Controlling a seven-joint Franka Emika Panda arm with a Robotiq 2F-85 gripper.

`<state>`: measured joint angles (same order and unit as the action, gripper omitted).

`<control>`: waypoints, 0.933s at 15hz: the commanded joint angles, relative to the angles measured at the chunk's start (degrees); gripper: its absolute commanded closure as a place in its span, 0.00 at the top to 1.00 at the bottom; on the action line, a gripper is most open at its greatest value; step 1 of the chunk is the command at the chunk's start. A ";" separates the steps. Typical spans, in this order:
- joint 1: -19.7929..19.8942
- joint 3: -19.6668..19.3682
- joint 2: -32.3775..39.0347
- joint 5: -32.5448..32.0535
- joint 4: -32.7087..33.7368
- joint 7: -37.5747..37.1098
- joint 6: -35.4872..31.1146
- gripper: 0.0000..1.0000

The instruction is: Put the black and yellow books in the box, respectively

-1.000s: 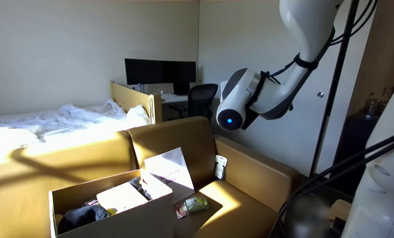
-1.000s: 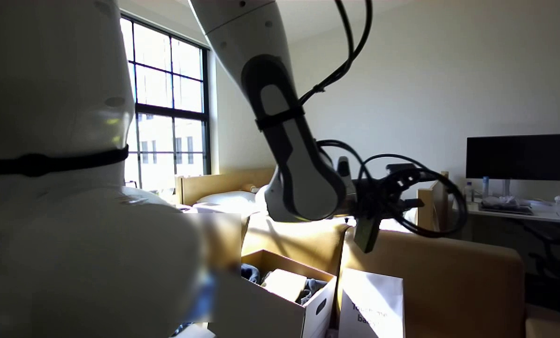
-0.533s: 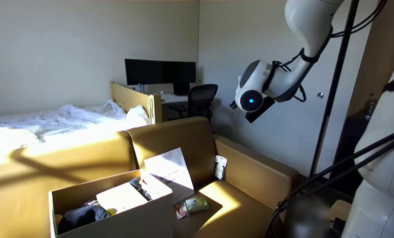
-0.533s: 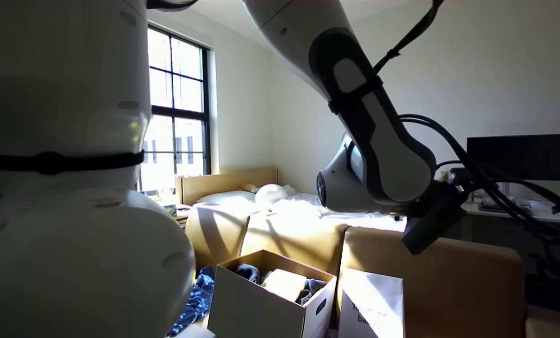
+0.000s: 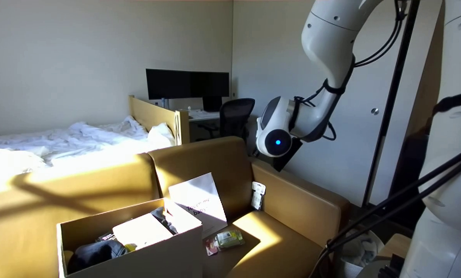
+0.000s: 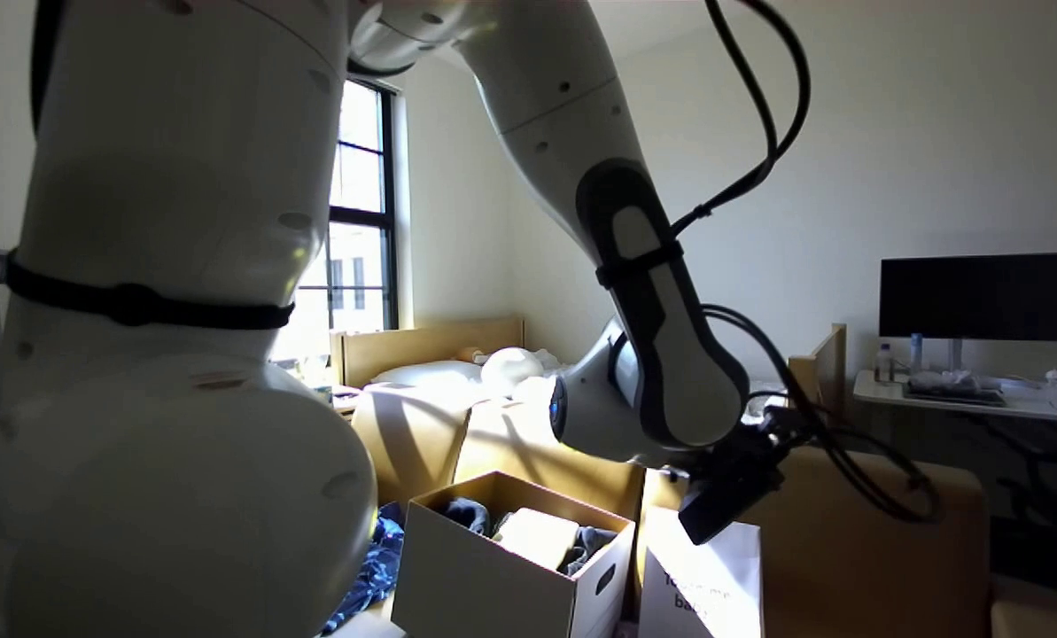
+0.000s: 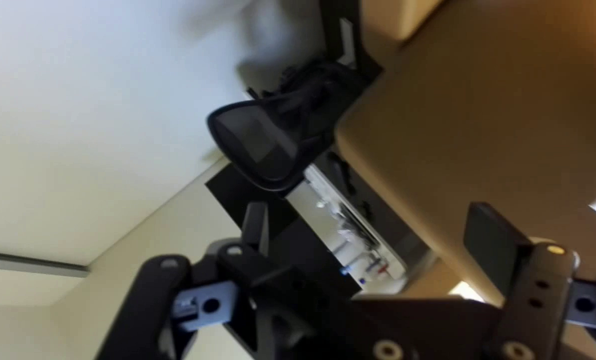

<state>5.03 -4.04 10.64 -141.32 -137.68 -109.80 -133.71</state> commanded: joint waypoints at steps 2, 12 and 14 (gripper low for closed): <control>-0.63 6.94 1.61 -0.31 6.08 -4.68 -11.36 1.00; -0.51 5.79 -2.99 17.90 6.93 1.84 -32.33 1.00; -0.72 7.59 -0.29 7.95 6.98 -9.79 -37.10 1.00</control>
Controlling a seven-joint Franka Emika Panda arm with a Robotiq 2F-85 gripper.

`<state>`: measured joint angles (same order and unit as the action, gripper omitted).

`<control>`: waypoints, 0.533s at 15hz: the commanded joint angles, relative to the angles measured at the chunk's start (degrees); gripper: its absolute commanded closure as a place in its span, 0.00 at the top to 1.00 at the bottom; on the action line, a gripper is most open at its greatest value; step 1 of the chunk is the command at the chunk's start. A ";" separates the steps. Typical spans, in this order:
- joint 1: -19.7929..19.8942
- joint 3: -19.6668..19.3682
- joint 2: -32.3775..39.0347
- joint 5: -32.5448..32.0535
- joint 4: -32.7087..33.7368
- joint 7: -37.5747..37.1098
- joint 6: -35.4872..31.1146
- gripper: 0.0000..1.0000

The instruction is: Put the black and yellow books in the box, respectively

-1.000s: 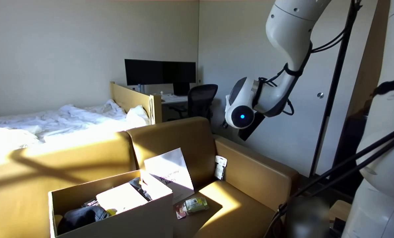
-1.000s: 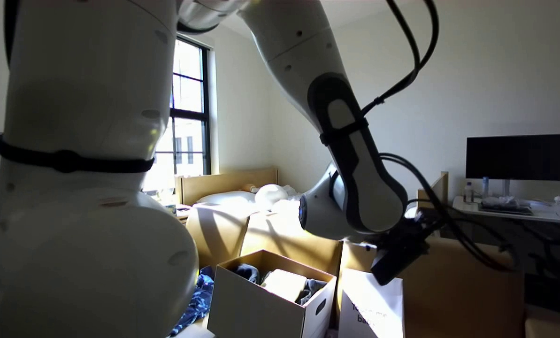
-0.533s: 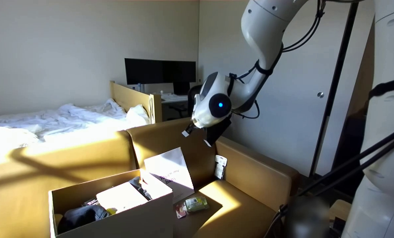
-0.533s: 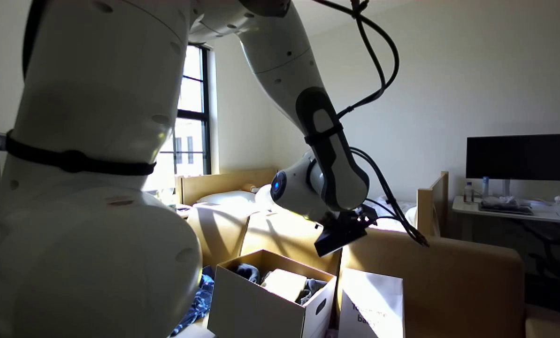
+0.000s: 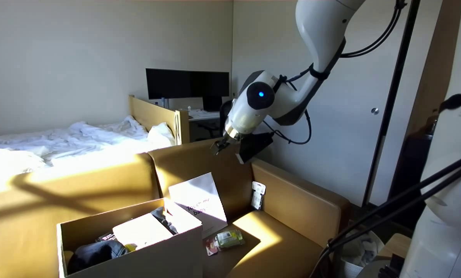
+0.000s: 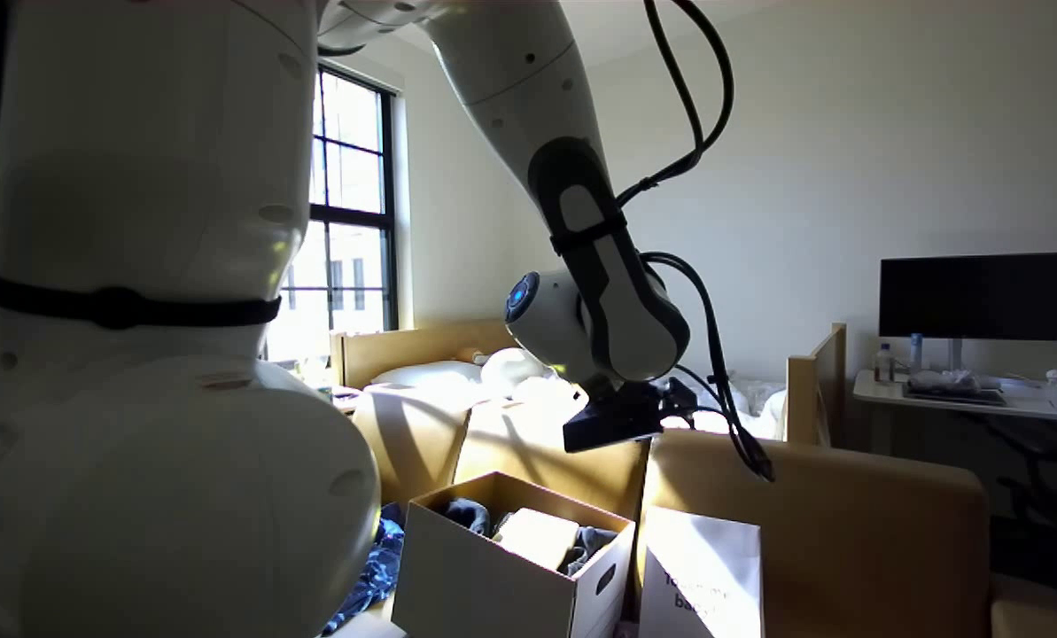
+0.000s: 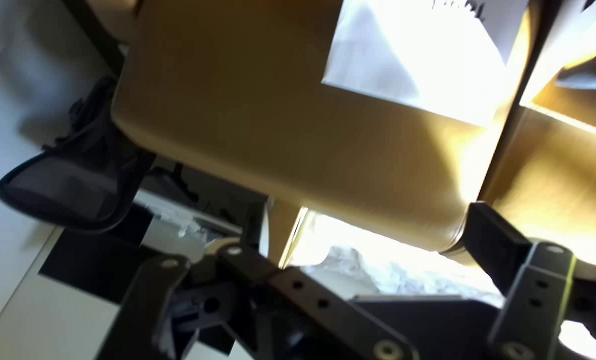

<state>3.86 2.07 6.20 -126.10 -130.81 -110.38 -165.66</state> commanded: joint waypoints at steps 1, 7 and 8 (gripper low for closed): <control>0.94 2.64 5.68 -11.57 0.35 -13.55 -7.17 1.00; 0.94 6.18 7.69 -18.27 0.04 -20.55 -9.41 1.00; 0.96 6.04 7.69 -18.27 0.09 -20.54 -9.41 1.00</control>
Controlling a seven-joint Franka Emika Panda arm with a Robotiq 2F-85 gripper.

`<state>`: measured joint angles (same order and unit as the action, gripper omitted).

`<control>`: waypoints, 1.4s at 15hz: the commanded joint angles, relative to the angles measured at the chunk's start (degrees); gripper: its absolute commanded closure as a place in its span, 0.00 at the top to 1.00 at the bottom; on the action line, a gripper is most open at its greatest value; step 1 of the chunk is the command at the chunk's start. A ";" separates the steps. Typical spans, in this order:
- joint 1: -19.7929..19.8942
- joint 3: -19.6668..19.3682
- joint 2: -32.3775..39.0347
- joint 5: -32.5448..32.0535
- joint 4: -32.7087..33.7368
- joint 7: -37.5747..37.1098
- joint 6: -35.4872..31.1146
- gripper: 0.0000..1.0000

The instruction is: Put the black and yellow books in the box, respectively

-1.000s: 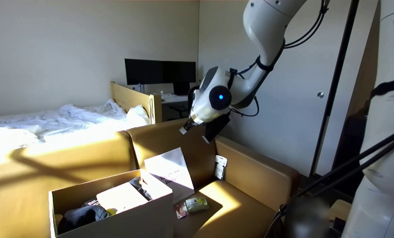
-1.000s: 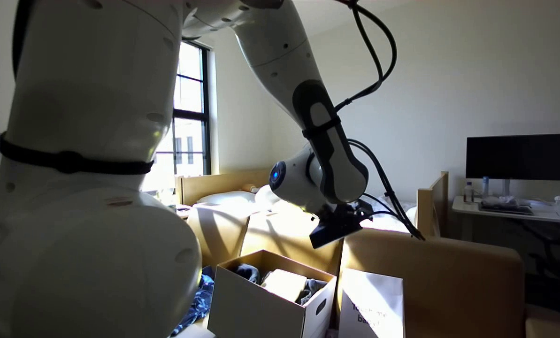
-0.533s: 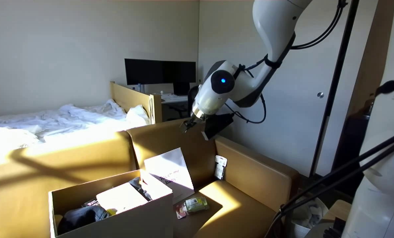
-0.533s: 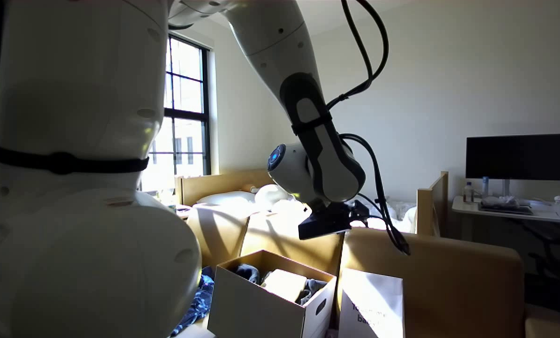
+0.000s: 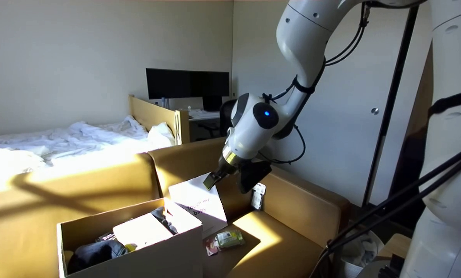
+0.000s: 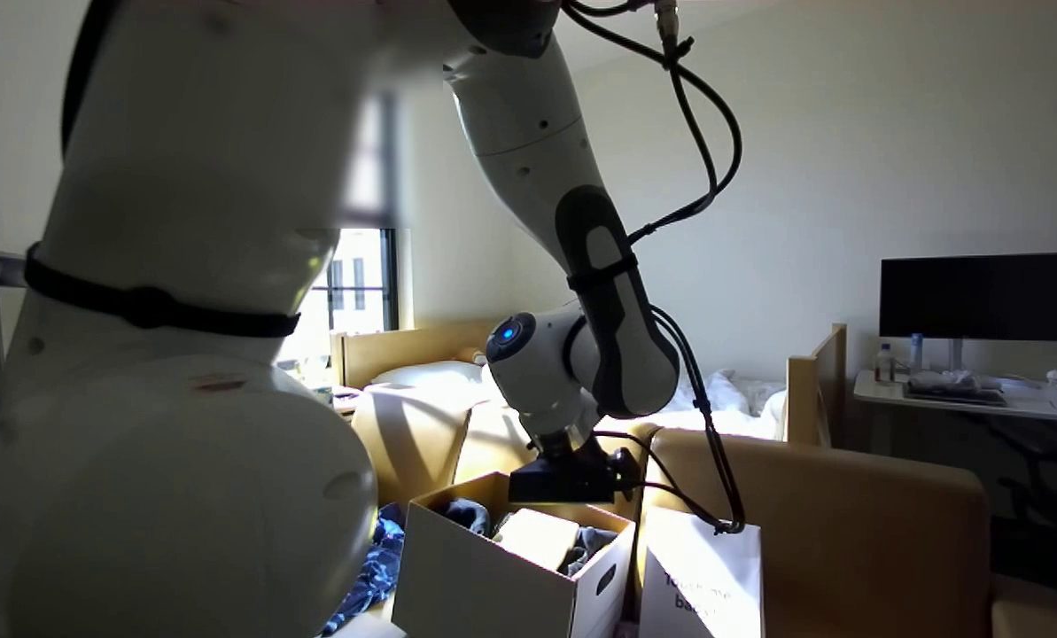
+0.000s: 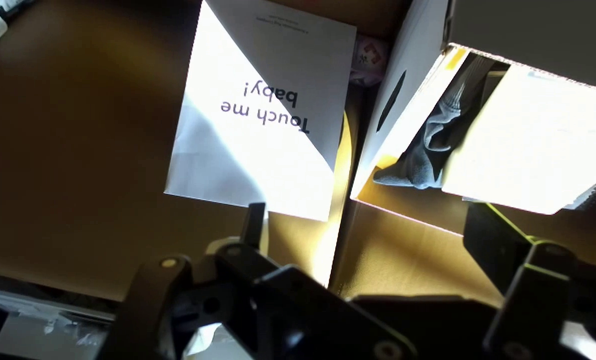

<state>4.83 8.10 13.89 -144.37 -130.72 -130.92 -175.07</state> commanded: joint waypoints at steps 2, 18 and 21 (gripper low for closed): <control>-1.41 -5.08 2.99 6.33 1.25 6.22 -5.74 1.00; -5.88 -11.97 5.24 -5.15 -16.60 -7.43 -23.51 1.00; -5.45 -10.71 5.87 -5.09 -17.41 -7.43 -23.40 1.00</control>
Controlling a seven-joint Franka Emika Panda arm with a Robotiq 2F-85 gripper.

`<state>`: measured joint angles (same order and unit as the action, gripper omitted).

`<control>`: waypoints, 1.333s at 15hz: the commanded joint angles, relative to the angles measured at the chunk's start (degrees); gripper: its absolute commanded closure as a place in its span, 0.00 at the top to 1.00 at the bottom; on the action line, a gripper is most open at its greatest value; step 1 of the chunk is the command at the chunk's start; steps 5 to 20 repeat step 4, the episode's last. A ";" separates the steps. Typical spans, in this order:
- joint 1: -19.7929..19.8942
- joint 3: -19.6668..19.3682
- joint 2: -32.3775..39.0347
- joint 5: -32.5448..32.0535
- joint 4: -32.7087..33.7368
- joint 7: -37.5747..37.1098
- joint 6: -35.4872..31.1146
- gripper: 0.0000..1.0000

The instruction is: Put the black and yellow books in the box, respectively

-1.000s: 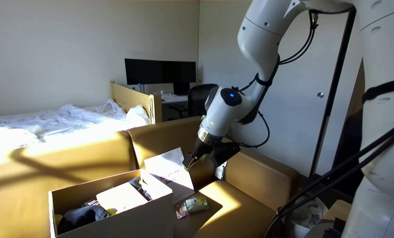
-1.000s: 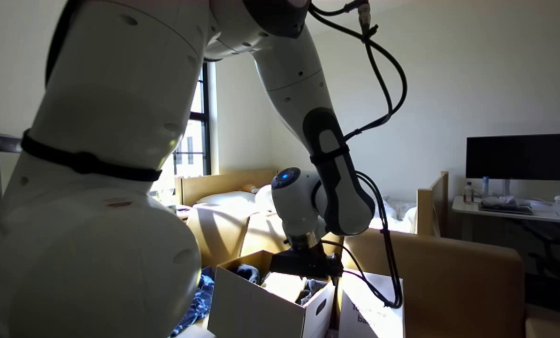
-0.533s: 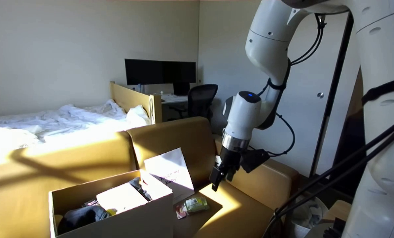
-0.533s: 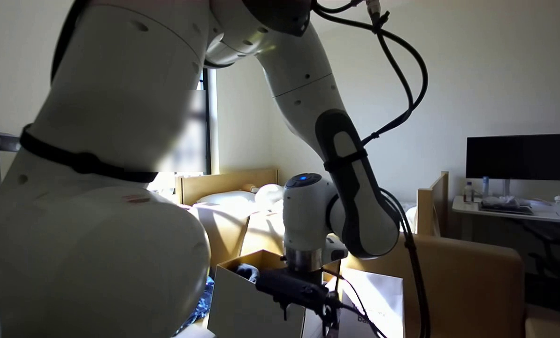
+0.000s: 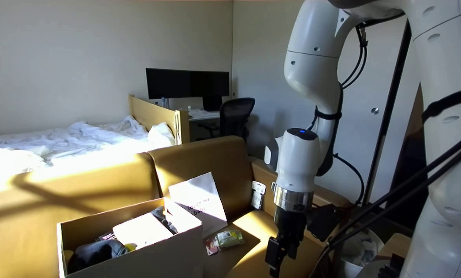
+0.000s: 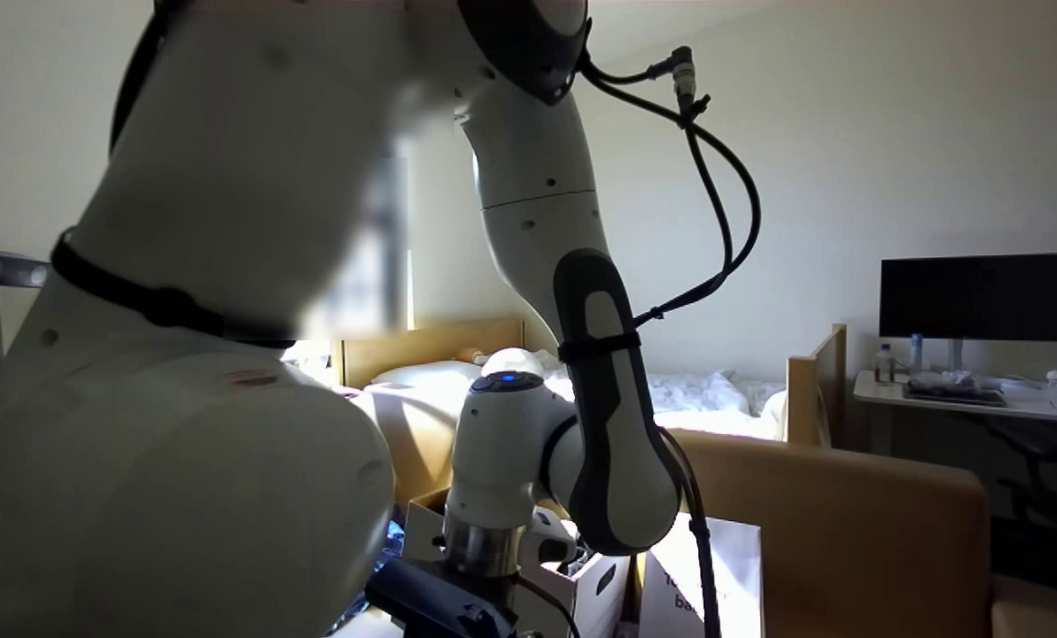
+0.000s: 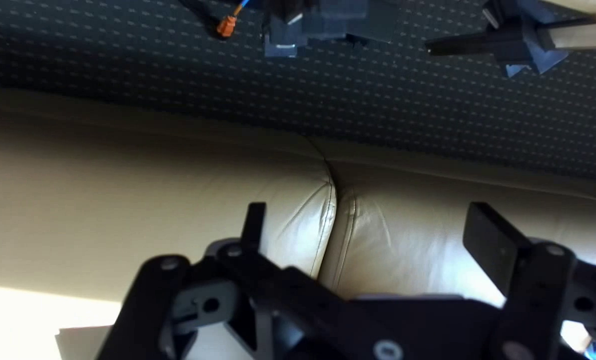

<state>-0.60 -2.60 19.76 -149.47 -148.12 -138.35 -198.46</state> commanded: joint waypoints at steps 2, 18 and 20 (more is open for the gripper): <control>0.41 0.08 0.00 0.00 0.04 0.00 0.00 1.00; 0.58 0.08 0.00 0.00 0.05 0.00 0.00 1.00; 0.58 0.08 0.00 0.00 0.05 0.00 0.00 1.00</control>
